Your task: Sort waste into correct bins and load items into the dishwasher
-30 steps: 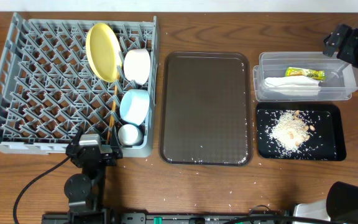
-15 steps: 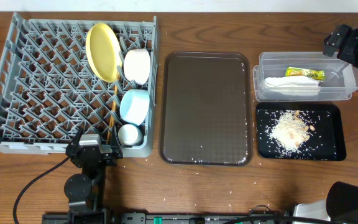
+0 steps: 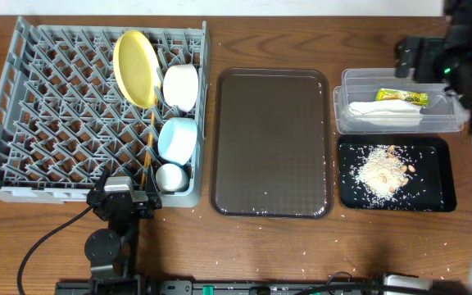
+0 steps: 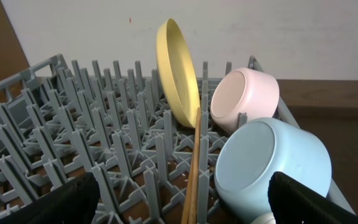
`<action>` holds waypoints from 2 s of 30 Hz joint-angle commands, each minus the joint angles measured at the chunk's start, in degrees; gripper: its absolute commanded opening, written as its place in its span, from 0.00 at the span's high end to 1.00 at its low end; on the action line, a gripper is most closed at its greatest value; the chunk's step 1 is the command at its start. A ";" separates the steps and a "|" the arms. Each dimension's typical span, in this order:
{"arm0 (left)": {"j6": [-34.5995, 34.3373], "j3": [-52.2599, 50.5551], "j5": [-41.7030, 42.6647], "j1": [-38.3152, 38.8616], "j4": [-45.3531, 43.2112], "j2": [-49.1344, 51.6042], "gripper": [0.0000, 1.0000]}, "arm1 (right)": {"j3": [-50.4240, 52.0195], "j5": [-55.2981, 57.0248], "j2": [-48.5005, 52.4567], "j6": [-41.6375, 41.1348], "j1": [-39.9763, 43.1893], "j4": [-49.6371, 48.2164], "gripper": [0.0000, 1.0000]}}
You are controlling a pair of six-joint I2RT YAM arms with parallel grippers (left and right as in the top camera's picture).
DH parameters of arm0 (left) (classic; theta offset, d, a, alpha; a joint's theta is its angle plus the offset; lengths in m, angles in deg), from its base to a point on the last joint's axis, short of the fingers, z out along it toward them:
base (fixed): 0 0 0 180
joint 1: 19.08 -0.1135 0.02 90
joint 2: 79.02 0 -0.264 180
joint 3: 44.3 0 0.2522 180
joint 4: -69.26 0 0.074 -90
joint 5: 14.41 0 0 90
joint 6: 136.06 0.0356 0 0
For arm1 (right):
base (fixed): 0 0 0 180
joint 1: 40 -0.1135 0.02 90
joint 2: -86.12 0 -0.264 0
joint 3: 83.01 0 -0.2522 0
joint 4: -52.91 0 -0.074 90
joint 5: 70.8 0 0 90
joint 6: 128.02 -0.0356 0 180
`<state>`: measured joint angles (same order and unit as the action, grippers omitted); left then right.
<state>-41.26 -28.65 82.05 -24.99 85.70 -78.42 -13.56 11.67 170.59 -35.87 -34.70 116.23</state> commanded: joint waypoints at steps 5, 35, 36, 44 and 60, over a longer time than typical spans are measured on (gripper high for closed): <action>0.74 -1.66 -0.02 -0.24 0.81 -0.33 0.13 | 26.77 2.14 -18.29 3.89 -6.43 -20.46 0.01; 0.74 -1.66 0.00 -0.24 0.81 -0.33 0.13 | 96.59 3.19 -74.29 -0.44 -12.15 -59.98 0.01; 0.74 -1.66 0.00 -0.24 0.81 -0.33 0.13 | 96.48 3.61 -75.30 -0.44 -12.68 -58.75 0.01; 0.74 -1.66 0.00 -0.24 0.81 -0.33 0.13 | 96.48 5.77 -79.71 -0.39 -13.68 -53.77 0.01; 0.74 -1.66 0.00 -0.24 0.81 -0.33 0.13 | 96.48 4.28 -84.19 -0.83 -14.32 -45.51 0.01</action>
<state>-41.24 -28.71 81.63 -24.99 85.64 -78.40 82.85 16.21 86.94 -35.95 -47.59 70.46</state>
